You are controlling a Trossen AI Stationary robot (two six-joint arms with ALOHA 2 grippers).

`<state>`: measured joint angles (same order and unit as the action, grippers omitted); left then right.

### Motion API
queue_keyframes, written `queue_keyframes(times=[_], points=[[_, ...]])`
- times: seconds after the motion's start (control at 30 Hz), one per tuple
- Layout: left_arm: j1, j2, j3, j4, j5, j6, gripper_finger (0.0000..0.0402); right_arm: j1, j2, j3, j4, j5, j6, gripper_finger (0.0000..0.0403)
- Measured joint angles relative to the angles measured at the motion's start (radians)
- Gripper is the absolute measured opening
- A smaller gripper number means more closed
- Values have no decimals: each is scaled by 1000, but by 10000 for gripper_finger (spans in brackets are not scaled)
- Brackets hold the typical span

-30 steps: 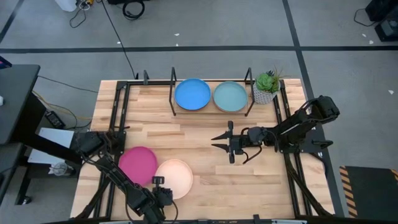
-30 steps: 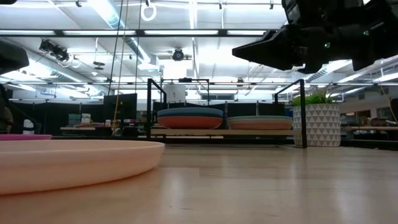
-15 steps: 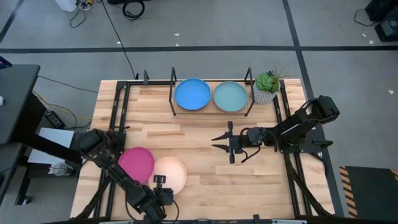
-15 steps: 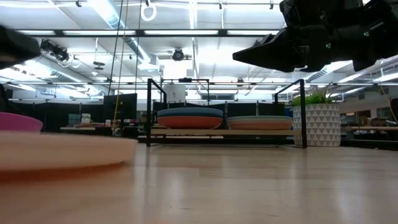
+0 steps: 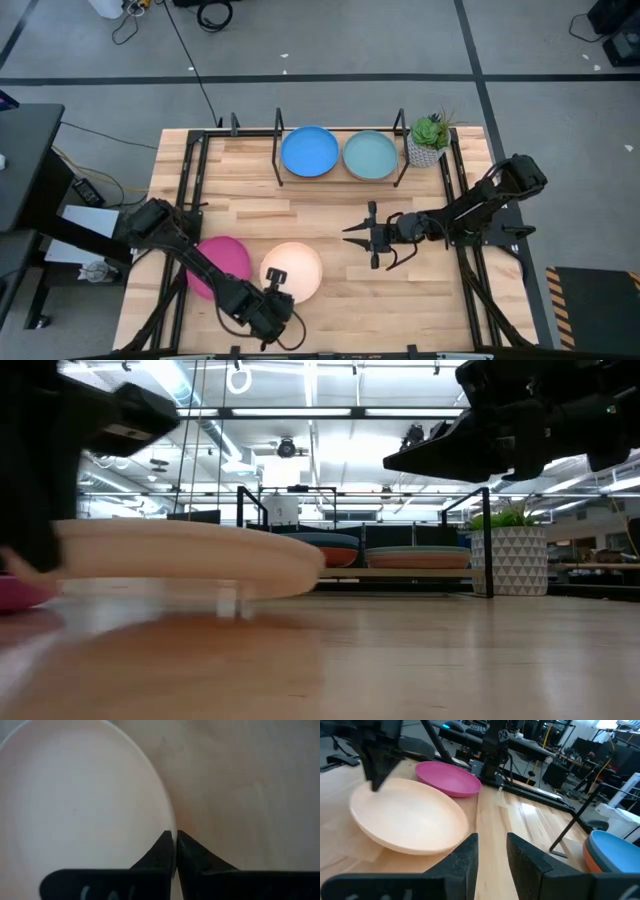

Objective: Place and stack plates onto a shelf
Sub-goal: Stack the beige plate on the top of the stacked plates on the shelf

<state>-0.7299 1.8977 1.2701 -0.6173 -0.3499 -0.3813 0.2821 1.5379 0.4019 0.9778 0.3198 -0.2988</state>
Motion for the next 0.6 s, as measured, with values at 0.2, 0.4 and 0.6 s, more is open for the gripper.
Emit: queue_keyframes(times=[0.2, 0.4, 0.6], points=[[57, 0, 0, -4, 21, 161, 16, 66, 0, 0, -10, 41, 49, 108], [114, -18, 0, -7, 41, 346, 16, 138, 0, 0, 25, 115, 61, 108], [184, -60, 0, -6, 39, 493, 16, 211, 0, 0, 78, 198, 58, 108]])
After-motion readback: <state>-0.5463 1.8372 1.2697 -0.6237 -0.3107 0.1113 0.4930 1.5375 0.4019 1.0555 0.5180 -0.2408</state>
